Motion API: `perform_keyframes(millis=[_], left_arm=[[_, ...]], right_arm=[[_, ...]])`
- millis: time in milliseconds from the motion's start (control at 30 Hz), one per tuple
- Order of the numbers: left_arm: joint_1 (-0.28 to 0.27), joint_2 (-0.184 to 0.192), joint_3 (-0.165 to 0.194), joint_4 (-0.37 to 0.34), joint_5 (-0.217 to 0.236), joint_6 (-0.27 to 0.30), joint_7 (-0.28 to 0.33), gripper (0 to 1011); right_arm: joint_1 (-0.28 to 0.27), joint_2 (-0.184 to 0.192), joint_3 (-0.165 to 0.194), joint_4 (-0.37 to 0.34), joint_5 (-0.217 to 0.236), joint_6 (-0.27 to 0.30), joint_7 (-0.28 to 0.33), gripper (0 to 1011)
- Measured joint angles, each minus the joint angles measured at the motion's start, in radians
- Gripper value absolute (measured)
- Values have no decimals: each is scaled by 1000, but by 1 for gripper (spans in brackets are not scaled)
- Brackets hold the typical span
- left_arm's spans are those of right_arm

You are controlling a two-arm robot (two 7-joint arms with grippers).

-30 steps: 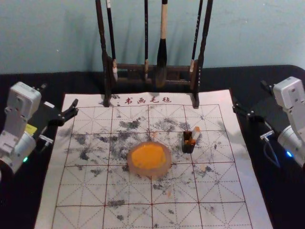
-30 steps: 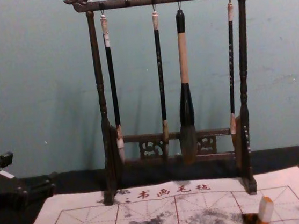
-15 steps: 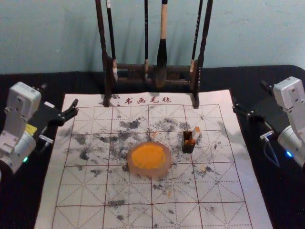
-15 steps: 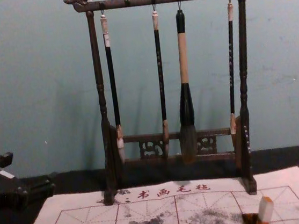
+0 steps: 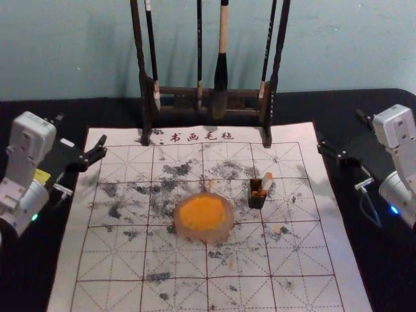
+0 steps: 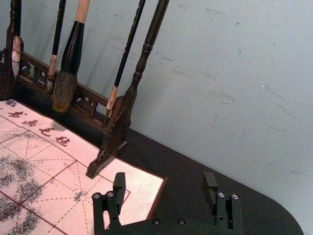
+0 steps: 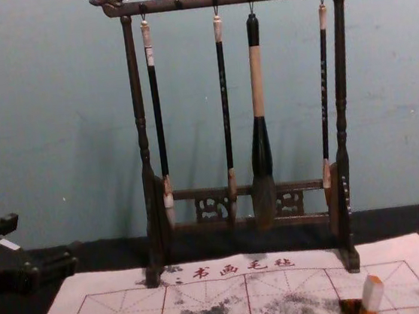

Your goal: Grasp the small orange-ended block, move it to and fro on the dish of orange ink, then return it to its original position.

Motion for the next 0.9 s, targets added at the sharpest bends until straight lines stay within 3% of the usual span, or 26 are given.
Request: perform_keyframes(millis=[567,900], left_arm=[[0,0,0,0,0,0,0,1001],[0,0,0,0,0,0,0,1001]], right_arm=[[-7,-1,6,-7,2,5,2,1000],[-115,20,45,-146,96,103,79,1000]])
